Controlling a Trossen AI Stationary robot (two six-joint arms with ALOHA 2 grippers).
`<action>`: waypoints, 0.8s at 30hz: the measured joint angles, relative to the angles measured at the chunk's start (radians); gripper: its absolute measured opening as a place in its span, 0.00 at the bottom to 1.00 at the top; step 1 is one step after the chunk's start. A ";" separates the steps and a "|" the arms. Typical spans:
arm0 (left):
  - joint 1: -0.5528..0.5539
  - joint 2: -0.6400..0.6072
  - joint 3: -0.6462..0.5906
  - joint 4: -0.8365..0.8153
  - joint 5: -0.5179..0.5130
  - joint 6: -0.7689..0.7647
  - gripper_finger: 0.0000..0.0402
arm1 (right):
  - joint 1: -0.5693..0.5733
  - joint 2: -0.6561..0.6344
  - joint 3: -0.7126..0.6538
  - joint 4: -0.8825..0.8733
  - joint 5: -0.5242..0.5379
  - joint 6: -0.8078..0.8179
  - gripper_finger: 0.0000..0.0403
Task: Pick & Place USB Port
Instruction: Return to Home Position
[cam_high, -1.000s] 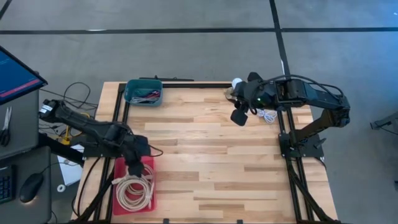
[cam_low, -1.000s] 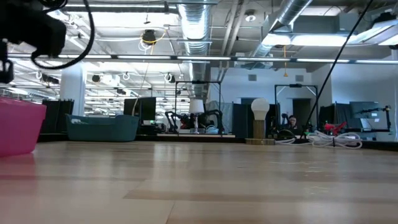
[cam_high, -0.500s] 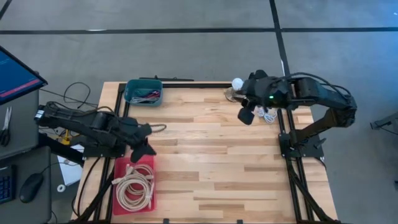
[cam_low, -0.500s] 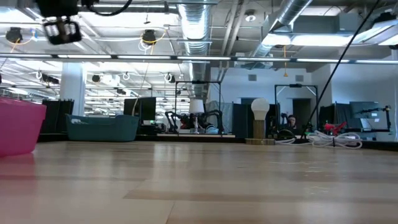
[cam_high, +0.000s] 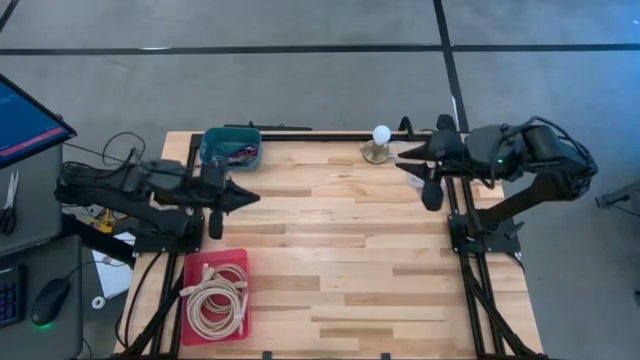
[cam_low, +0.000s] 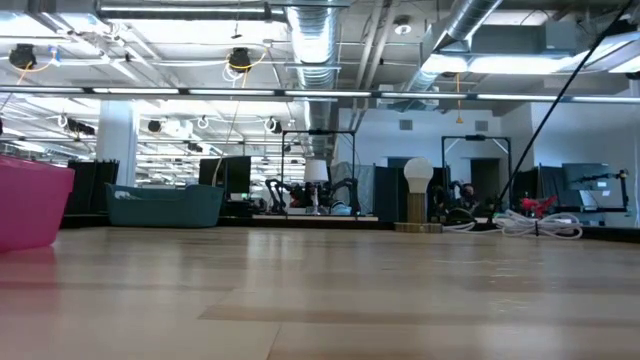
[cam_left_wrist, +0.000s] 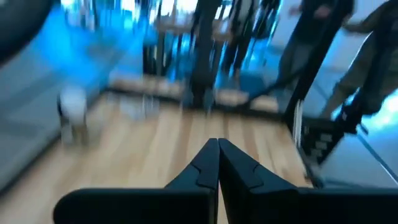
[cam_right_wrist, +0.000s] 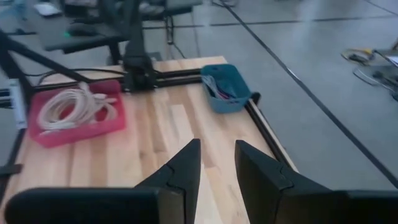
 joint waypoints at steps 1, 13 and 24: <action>0.000 -0.003 0.003 0.043 0.000 0.043 0.01 | 0.014 0.000 0.000 0.003 0.000 -0.002 0.23; 0.000 -0.070 0.003 0.185 -0.007 0.134 0.03 | 0.130 0.011 -0.001 0.006 0.023 0.032 0.23; 0.000 -0.075 0.003 0.327 -0.008 0.168 0.02 | 0.125 0.024 0.000 -0.007 -0.005 0.017 0.23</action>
